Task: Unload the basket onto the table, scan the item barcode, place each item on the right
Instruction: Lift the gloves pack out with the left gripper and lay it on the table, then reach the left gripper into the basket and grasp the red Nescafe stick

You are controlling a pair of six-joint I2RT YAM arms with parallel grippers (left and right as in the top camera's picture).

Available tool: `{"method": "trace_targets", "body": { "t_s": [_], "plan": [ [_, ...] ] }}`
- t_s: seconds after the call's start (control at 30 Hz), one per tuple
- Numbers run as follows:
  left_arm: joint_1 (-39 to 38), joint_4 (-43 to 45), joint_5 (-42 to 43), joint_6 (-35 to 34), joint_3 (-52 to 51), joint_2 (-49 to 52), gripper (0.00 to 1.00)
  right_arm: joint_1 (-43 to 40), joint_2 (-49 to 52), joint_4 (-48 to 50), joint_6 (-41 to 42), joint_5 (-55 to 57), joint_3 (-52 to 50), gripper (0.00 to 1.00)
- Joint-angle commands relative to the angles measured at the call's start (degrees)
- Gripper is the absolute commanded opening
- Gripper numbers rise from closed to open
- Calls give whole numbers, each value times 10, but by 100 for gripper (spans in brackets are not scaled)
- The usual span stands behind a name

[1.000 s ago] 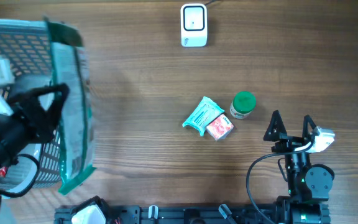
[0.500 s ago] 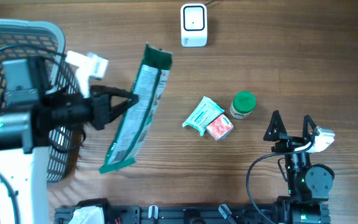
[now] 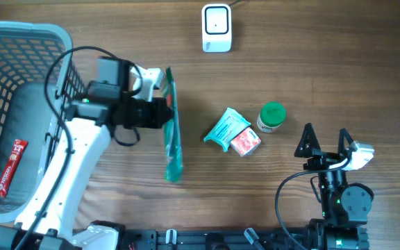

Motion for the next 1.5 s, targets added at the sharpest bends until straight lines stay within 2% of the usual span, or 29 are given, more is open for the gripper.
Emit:
{"method": "trace_targets", "body": {
  "t_s": [0.0,0.17,0.23,0.43,0.47,0.5,0.53,0.57,0.6,0.67,0.77,0.9,1.0,1.07,1.17,1.27,1.47],
  "plan": [
    [-80,22,-245,-112,-2,-2,4,3,-1,2,-10,5,-1,100],
    [-187,34,-380,-156,-2,9,4,3,-1,2,-10,5,-1,100],
    [-209,36,-390,-180,-2,24,4,3,-1,2,-10,5,-1,100],
    [-215,51,-397,-181,2,23,4,3,-1,2,-10,5,-1,100],
    [-215,49,-417,-181,9,12,9,3,-1,2,-10,5,-1,100],
    [-215,48,-446,-177,21,-5,24,3,-1,2,-10,5,-1,100],
    [-215,47,-471,-177,33,-18,55,3,-1,2,-10,5,-1,100],
    [-215,47,-505,-177,49,-35,100,3,-1,2,-10,5,-1,100],
    [-213,47,-553,-177,71,-55,100,3,-1,2,-10,5,-1,100],
    [-193,46,-588,-177,110,-82,100,3,-1,2,-10,5,-1,100],
    [-115,46,-576,-177,179,-110,100,3,-1,2,-10,5,-1,100],
    [48,40,-492,-191,260,-112,100,3,-1,2,-10,5,-1,100],
    [193,14,-414,-276,266,-111,100,3,-1,2,-10,5,-1,100],
    [296,-21,-329,-314,266,-97,100,3,-1,2,-10,5,-1,100],
    [393,-58,-257,-314,266,-68,100,3,-1,2,-10,5,-1,100],
    [431,-97,-255,-320,259,-39,100,3,-1,2,-10,5,-1,100],
    [441,-145,-295,-489,244,25,100,3,-1,2,-10,5,-1,100]
  ]
}}
